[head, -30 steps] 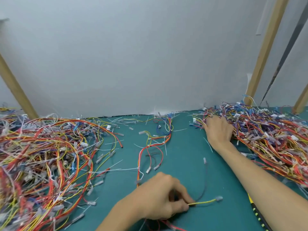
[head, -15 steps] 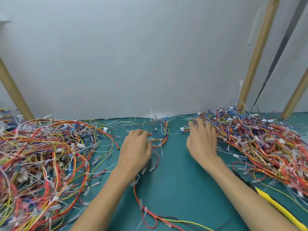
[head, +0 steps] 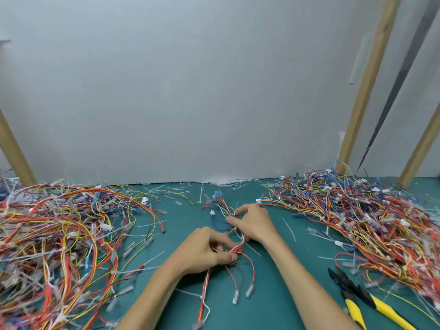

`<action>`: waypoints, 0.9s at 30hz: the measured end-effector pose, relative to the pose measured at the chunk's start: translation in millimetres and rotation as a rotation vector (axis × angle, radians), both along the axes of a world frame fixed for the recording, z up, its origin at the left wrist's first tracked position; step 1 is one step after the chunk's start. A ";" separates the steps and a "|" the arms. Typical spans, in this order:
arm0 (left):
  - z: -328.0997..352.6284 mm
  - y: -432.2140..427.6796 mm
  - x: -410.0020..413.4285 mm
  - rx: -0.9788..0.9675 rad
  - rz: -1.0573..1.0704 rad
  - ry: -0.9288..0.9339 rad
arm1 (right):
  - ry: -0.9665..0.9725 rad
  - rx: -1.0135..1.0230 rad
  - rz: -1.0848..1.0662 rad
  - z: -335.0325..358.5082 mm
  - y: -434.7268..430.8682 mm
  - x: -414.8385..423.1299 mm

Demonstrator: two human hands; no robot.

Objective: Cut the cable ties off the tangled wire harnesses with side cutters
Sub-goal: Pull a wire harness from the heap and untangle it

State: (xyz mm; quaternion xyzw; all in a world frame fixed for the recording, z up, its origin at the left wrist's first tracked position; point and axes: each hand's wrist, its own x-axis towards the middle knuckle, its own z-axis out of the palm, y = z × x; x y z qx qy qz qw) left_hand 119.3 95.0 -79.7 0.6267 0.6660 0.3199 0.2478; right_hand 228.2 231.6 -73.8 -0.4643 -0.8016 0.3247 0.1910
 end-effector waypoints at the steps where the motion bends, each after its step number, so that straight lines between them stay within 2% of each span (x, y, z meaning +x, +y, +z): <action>1: -0.6 -0.3 -0.8 -0.002 -0.005 -0.059 | 0.053 -0.029 0.015 -0.8 1.3 1.9; 5: -0.3 -2.0 1.9 0.133 0.126 -0.236 | 0.146 -0.023 0.003 -9.4 3.5 5.8; 8: 0.9 0.8 -4.0 0.283 0.332 -0.555 | 0.169 0.017 0.019 -11.7 -1.7 4.1; 9: -0.4 3.1 -6.5 0.340 0.412 -0.599 | 0.216 0.004 0.017 -11.4 -4.5 4.1; 13: -3.7 14.6 -11.2 0.439 0.575 -0.468 | 0.465 -0.132 0.007 -11.8 -13.5 5.4; 16: -4.2 23.5 -16.2 0.416 0.573 -0.434 | 0.527 -0.159 0.044 -11.4 -16.5 6.9; 18: -6.2 26.3 -20.0 0.422 0.558 -0.478 | 0.539 -0.157 0.050 -12.9 -15.8 8.9; 20: -5.6 26.5 -24.9 0.452 0.554 -0.649 | 0.553 -0.164 0.065 -15.3 -14.9 10.3; 22: -2.7 24.3 -31.2 0.471 0.522 -0.918 | 0.571 -0.161 0.066 -17.6 -14.5 10.5; 27: 1.7 14.3 -51.0 0.503 0.444 -1.422 | 0.530 -0.032 -0.031 -19.2 -11.0 9.4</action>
